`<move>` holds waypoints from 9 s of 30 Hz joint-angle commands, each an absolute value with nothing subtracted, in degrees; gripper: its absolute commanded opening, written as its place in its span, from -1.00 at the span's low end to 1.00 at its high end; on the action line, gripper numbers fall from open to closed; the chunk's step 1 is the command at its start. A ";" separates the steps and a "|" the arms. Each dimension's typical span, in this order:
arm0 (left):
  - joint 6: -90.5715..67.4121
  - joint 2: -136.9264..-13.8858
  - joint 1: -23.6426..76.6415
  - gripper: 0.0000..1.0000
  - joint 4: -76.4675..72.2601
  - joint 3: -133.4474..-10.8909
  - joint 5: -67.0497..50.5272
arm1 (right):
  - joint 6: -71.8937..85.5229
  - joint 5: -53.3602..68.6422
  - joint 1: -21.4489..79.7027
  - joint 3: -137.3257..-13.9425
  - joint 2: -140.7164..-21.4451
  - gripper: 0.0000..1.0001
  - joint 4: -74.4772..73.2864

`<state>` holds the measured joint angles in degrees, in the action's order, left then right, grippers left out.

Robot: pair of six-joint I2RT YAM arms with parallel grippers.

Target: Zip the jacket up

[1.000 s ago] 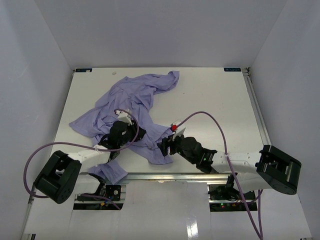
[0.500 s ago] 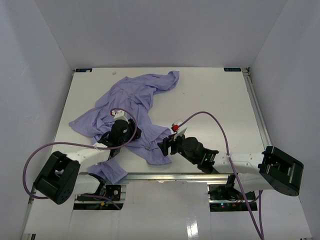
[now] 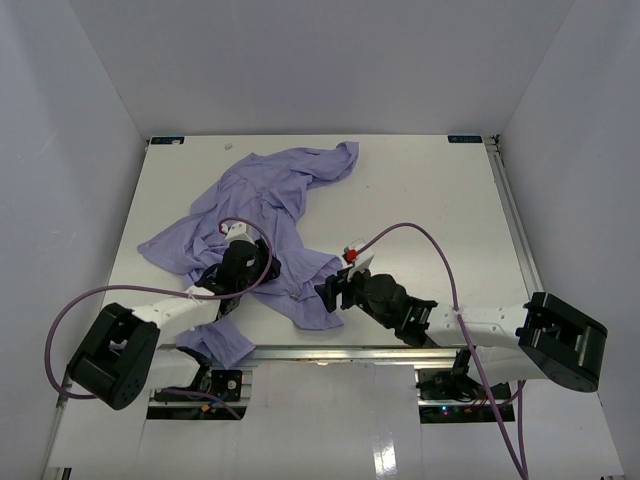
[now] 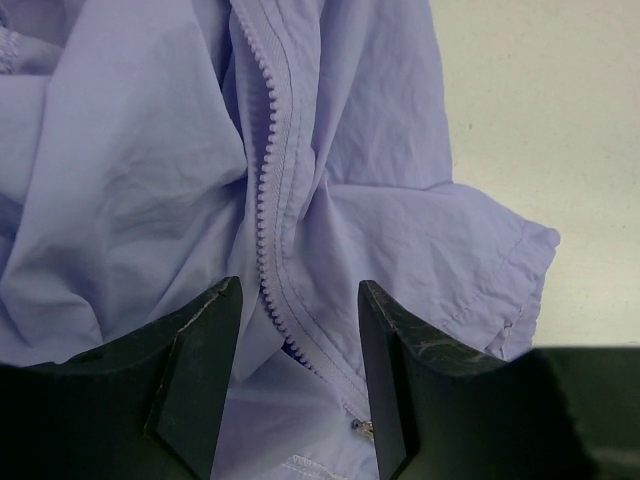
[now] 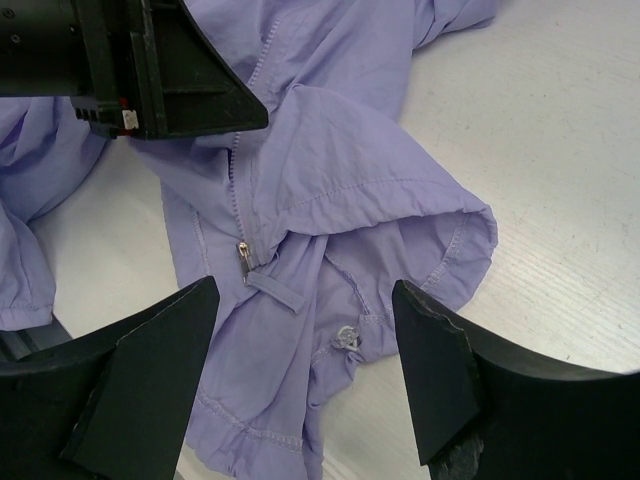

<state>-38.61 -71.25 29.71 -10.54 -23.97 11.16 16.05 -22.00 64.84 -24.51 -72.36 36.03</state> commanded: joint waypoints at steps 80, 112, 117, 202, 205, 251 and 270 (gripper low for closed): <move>-30.04 -65.81 29.44 -0.78 -40.57 -15.33 -18.16 | 7.84 6.45 56.62 -34.72 -81.95 0.40 36.47; -30.50 -65.99 29.44 -0.75 -40.96 -15.38 -18.35 | 13.85 1.25 56.88 -36.46 -93.45 -0.18 44.30; -30.59 -65.79 29.44 -0.75 -41.00 -15.25 -18.11 | 14.71 1.33 56.95 -36.43 -94.16 -0.34 44.34; -44.75 -65.65 29.53 -1.00 -49.83 -14.31 -36.55 | 13.27 6.71 56.69 -28.00 -80.44 -0.22 47.20; -45.05 -65.62 29.53 -1.00 -50.36 -14.12 -36.30 | 13.33 7.51 56.69 -28.12 -80.68 -0.43 47.57; -45.36 -86.28 19.63 0.36 -7.97 -41.05 16.44 | 15.49 1.16 52.05 -15.30 -56.83 -0.85 40.10; -46.32 -71.49 21.03 0.49 8.74 -37.14 28.98 | 13.71 -7.99 51.46 -17.93 -51.64 -0.84 31.78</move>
